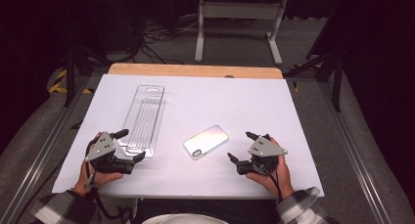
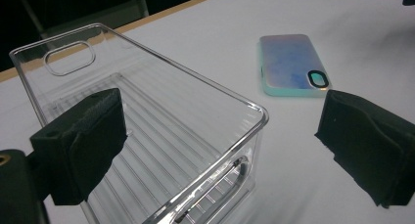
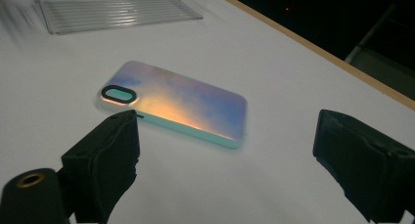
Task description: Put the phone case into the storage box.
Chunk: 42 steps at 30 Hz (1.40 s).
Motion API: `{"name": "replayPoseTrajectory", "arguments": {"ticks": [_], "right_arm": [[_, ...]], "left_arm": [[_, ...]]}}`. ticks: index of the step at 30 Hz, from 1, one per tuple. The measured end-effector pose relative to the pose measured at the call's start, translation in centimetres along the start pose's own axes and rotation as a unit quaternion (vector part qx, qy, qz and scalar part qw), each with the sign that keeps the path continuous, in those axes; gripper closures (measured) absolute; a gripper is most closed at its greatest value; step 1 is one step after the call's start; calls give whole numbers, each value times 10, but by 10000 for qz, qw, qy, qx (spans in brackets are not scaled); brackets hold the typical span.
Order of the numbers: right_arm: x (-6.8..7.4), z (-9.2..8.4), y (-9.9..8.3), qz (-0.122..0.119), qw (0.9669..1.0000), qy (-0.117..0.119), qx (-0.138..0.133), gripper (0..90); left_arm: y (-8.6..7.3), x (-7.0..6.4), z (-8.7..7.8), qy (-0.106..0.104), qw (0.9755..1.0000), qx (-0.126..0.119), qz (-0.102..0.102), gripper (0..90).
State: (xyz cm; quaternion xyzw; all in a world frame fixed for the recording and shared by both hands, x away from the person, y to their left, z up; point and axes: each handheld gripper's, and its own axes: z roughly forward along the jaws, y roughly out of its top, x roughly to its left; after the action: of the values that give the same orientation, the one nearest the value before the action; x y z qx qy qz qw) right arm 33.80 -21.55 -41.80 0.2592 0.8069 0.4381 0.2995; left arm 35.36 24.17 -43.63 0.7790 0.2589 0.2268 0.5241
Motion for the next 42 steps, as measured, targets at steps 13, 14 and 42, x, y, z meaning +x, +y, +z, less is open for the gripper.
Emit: {"name": "replayPoseTrajectory", "arguments": {"ticks": [13,14,42], "right_arm": [[2,16,19,-405,9950,774,477,104],[1,19,23,-545,9932,851,577,104],[24,149,90,-3049,8650,2853,2784,124]], "left_arm": [[-6,-5,-10,5,10000,70,33,69],[-6,-6,-11,-4,9999,106,26,69],[-12,-12,-10,-121,9992,386,72,65]]}}
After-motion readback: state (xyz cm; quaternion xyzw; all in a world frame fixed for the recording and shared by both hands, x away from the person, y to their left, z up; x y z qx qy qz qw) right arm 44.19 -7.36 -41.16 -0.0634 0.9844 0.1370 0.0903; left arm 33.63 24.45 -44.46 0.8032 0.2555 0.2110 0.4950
